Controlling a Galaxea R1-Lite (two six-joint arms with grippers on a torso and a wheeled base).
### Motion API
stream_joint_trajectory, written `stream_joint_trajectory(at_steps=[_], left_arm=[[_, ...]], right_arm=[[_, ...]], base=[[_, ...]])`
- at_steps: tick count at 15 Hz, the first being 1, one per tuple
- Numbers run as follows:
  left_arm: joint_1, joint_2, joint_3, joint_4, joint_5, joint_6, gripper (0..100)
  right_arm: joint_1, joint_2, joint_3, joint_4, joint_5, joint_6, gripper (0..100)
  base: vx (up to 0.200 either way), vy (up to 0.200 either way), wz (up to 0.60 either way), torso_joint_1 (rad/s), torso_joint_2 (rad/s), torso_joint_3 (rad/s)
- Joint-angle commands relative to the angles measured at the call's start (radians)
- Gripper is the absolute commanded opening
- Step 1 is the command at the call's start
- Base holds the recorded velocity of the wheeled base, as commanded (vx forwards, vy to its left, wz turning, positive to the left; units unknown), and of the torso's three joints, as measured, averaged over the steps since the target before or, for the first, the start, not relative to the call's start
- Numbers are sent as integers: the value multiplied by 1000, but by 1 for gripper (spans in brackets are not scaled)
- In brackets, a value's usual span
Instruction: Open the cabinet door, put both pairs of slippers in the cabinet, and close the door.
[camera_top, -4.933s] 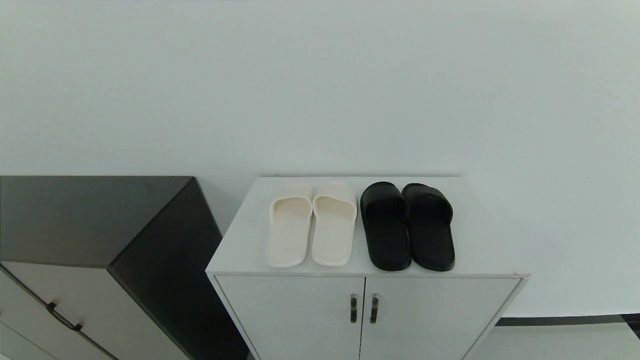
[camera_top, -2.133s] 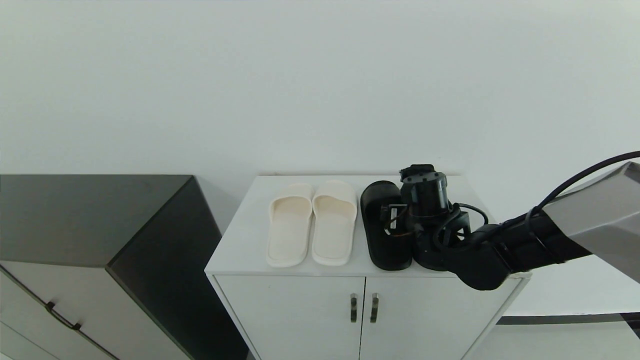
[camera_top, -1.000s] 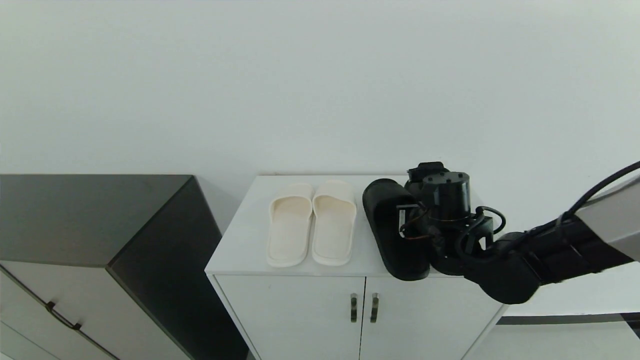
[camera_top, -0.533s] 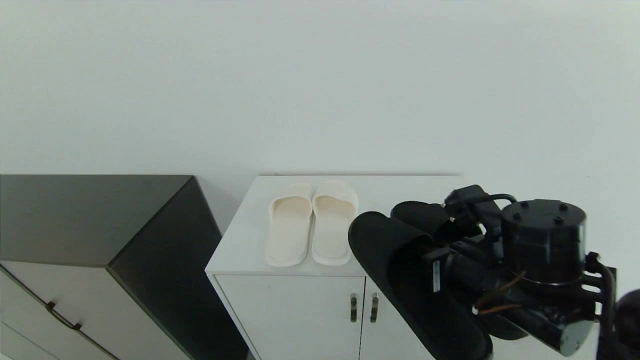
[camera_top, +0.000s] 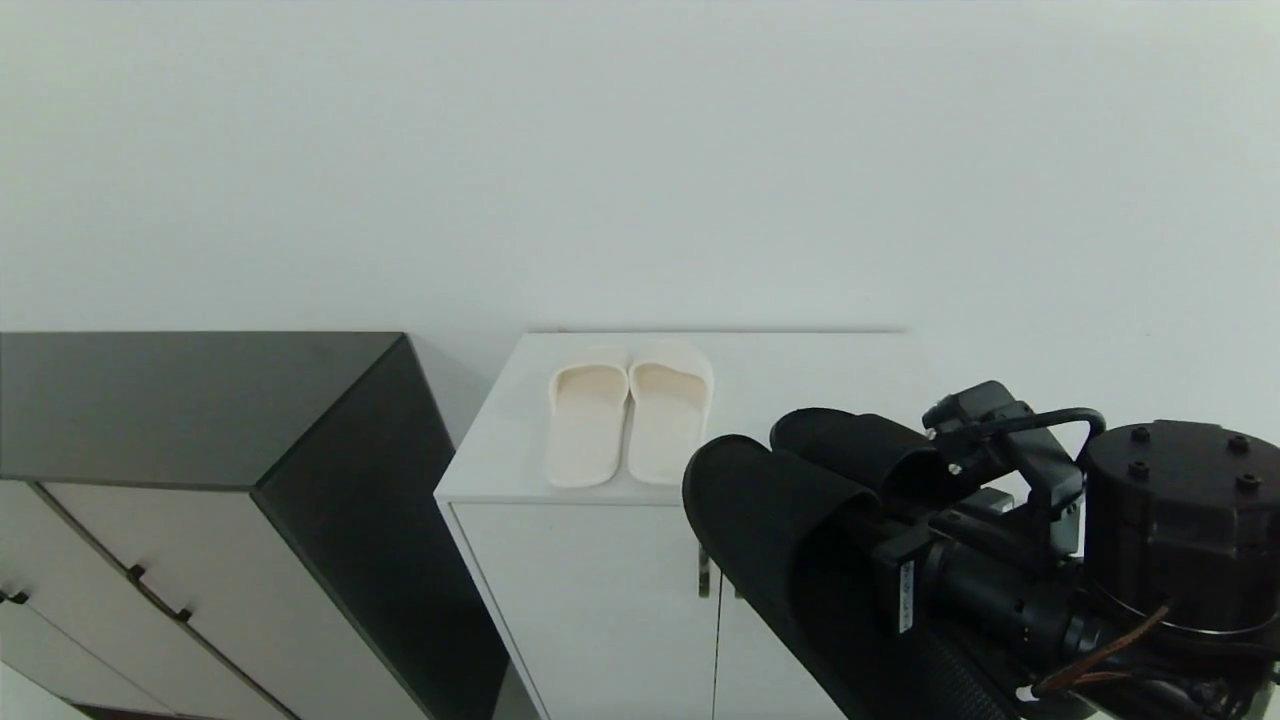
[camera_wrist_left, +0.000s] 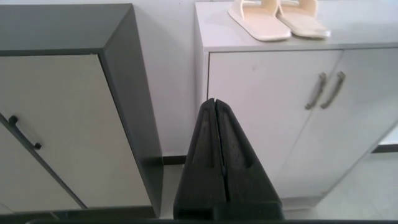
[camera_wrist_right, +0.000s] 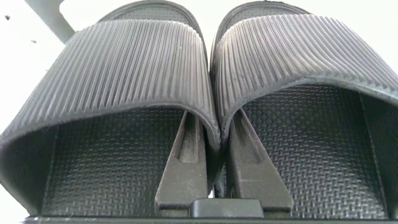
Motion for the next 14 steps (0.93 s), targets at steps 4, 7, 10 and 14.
stream_joint_trajectory(at_steps=[4,7,10,14], left_arm=[[0,1,0,0,2,-2,0],[0,1,0,0,2,-4,0],[0,1,0,0,2,-2,0],[0,1,0,0,2,-1,0]], right_arm=[[-1,-5,24,-3,13,0,0],[1,0,29,-3,17,-2,0],[1,-3,43,-6,59,0,0],[15,-2,60,-30,71,-9,0]], base=[[-50,0,0,-1,-1,-1],[0,0,0,0,0,0],[0,0,0,0,0,0],[0,-200,0,0,2,1]])
